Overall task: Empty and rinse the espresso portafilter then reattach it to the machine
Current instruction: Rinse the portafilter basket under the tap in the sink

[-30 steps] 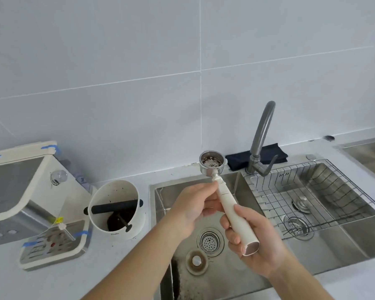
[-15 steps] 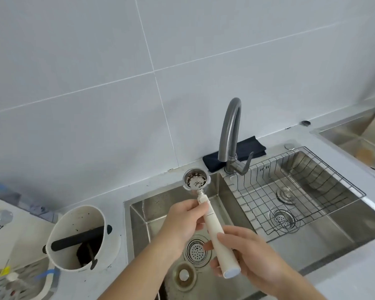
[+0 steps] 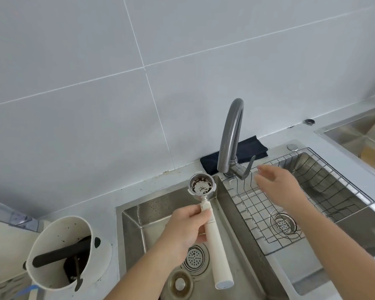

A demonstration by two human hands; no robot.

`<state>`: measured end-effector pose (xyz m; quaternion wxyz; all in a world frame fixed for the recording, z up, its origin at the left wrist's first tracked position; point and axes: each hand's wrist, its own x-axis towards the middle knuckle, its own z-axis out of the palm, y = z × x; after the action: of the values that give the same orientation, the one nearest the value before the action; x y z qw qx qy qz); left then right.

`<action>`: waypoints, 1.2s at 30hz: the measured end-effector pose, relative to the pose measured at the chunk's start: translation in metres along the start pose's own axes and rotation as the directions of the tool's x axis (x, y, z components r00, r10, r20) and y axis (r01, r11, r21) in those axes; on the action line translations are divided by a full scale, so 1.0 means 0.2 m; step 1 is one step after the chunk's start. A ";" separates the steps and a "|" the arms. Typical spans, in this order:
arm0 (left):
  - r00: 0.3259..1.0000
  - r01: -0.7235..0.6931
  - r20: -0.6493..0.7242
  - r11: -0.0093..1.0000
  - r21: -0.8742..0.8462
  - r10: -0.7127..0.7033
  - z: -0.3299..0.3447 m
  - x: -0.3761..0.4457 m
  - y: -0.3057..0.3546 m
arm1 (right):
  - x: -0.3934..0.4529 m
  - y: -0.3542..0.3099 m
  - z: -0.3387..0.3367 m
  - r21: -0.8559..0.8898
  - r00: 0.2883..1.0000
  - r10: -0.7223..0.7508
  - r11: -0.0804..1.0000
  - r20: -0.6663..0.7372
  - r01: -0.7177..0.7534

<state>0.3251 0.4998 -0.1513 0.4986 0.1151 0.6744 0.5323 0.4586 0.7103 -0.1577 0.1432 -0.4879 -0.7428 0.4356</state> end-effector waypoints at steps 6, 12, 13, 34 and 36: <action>0.999 0.012 0.051 0.999 0.050 -0.015 0.03 0.02 -0.03 | 0.30 0.00 0.07 -0.128 0.988 -0.093 0.989 -0.125 0.077; 0.998 0.029 0.050 0.998 0.064 -0.033 0.05 0.05 -0.05 | 0.43 0.01 0.10 -0.278 0.981 -0.121 0.958 -0.153 0.075; 0.998 0.033 0.051 0.997 0.064 -0.037 0.05 0.06 -0.05 | 0.44 0.01 0.10 -0.282 0.979 -0.129 0.956 -0.157 0.080; 0.996 0.044 0.079 0.999 0.025 -0.046 0.04 0.08 -0.07 | 0.41 0.09 0.09 -0.296 0.963 -0.219 0.941 -0.160 0.165; 0.996 0.040 0.084 0.999 0.023 -0.042 0.05 0.08 -0.06 | 0.41 0.10 0.09 -0.281 0.962 -0.218 0.945 -0.166 0.166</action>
<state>0.3288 0.5120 -0.1693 0.5362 0.1288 0.6606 0.5094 0.4196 0.7726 -0.2017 0.1906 -0.4680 -0.8207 0.2666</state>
